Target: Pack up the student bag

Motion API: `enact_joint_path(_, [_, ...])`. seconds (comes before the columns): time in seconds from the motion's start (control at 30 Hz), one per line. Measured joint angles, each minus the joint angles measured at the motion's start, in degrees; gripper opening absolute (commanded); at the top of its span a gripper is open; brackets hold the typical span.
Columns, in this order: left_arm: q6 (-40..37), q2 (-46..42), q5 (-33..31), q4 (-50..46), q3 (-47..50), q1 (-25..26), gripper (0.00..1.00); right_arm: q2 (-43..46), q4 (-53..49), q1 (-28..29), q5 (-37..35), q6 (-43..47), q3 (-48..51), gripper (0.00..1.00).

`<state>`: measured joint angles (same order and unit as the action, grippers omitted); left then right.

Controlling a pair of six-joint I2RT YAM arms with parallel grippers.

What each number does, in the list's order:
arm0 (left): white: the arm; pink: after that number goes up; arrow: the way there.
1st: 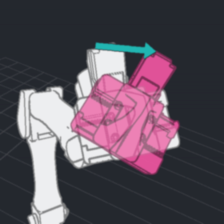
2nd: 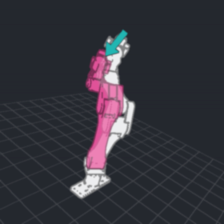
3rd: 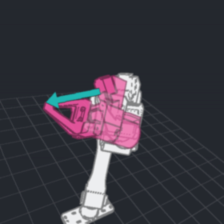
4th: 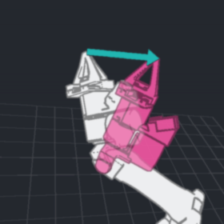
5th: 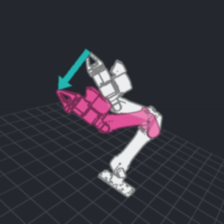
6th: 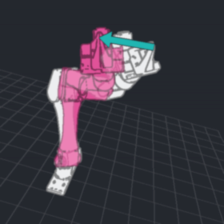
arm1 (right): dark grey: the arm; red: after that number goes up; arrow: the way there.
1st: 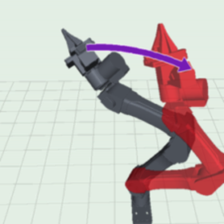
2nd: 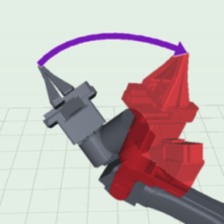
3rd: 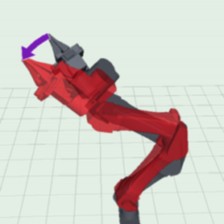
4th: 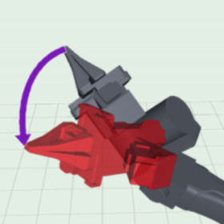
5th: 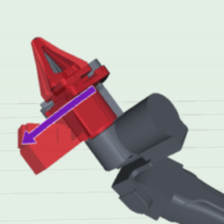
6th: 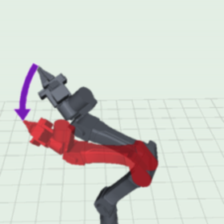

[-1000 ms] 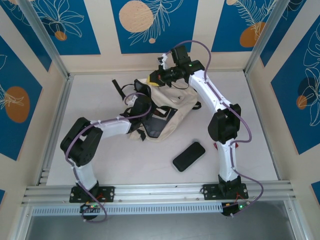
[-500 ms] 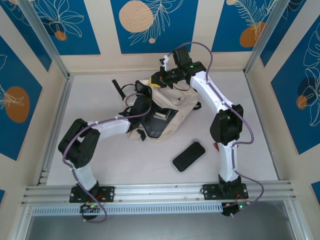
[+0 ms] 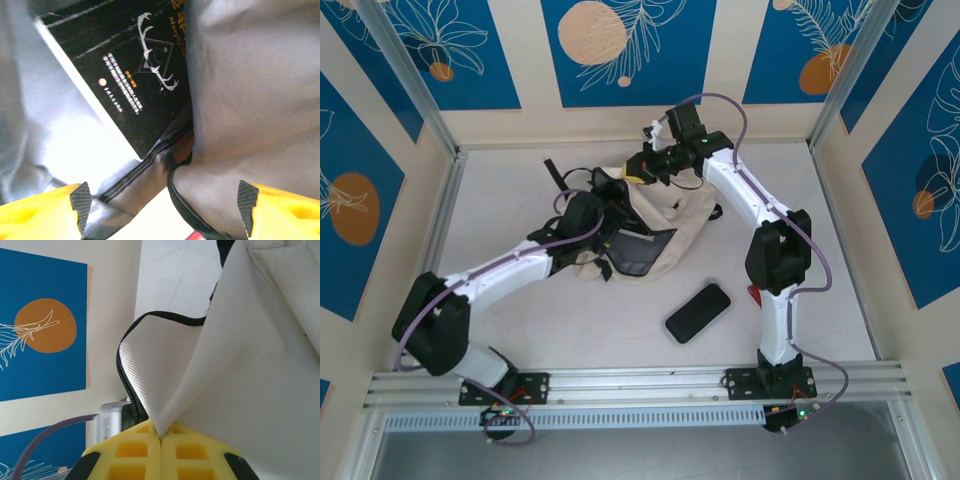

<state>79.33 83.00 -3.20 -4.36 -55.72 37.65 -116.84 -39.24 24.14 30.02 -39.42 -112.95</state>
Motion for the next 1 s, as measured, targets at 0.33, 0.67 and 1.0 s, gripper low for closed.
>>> enact_joint_path(0.33, [-10.9,-13.5,-1.4,-13.1,4.0,-10.2,0.94,4.8,1.6,0.8,-0.3,2.4,13.5,0.02])
enact_joint_path(0.67, [-30.4,-10.6,3.2,-22.1,-4.1,-21.9,0.95,7.6,-0.5,6.1,-1.5,8.6,24.4,0.39])
enact_joint_path(1.0, [-44.9,7.9,12.6,-21.9,-18.5,-21.9,0.88,14.7,0.7,1.7,-13.0,6.0,26.2,0.61])
